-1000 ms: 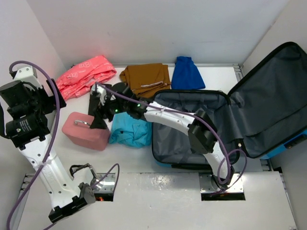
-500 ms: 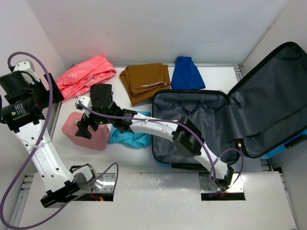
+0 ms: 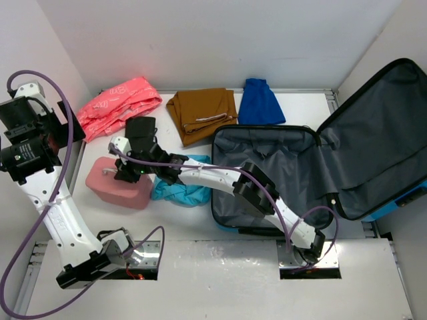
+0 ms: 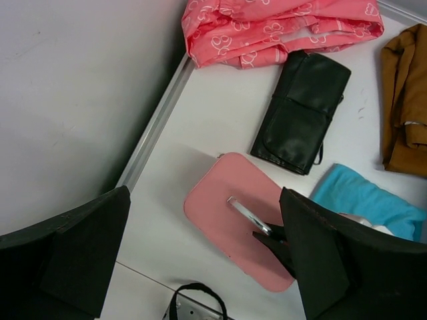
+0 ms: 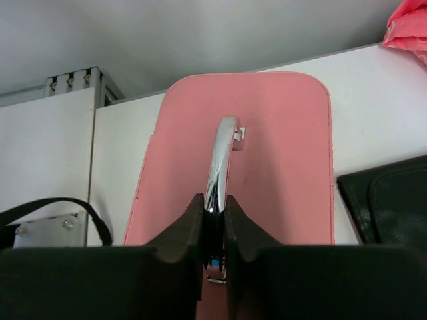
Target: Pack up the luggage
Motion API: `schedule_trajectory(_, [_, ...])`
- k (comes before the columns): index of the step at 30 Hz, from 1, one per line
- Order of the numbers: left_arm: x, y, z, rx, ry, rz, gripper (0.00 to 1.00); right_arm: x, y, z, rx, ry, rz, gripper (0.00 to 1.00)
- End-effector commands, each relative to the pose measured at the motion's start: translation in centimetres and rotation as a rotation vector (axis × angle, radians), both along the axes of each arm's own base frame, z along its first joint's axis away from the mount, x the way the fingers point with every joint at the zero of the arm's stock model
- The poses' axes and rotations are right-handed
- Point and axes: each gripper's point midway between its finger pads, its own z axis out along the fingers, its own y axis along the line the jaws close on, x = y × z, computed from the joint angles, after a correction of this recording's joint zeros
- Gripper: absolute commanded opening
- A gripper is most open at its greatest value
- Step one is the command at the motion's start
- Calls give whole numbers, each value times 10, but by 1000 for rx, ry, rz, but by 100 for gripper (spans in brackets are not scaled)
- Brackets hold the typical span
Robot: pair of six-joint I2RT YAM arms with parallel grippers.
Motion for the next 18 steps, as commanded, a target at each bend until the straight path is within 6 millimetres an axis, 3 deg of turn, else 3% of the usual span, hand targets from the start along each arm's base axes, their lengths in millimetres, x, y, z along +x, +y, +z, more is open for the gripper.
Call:
schedule_trajectory(1, [4, 9, 5, 30, -26, 23, 100, 2, -3, 52, 102, -33, 12, 8])
schedule_trajectory(2, [6, 11, 4, 33, -30, 23, 100, 6, -11, 70, 125, -21, 0, 0])
schedule_trajectory(7, [12, 18, 14, 72, -70, 30, 100, 9, -36, 140, 246, -2, -24, 0])
schedule_trajectory(9, [19, 22, 17, 81, -84, 30, 100, 21, -55, 178, 294, -11, -60, 0])
schedule_trajectory(10, [20, 20, 17, 76, -87, 18, 100, 25, -62, 185, 296, -3, -83, 0])
schedule_trajectory(11, [24, 20, 17, 74, -92, 10, 100, 42, -75, 194, 303, -10, -122, 0])
schedule_trajectory(12, [28, 19, 16, 62, -102, 0, 100, 44, -89, 221, 337, -27, -163, 0])
schedule_trajectory(13, [32, 18, 16, 55, -118, -5, 100, 55, -102, 226, 330, -24, -198, 0])
schedule_trajectory(14, [34, 19, 11, 45, -117, -1, 100, 57, -125, 249, 358, -46, -230, 0])
schedule_trajectory(16, [40, 17, 10, 31, -134, -23, 100, 76, -150, 258, 352, -66, -330, 0])
schedule_trajectory(18, [47, 18, 10, 29, -159, -30, 100, 99, -202, 280, 357, -133, -493, 0])
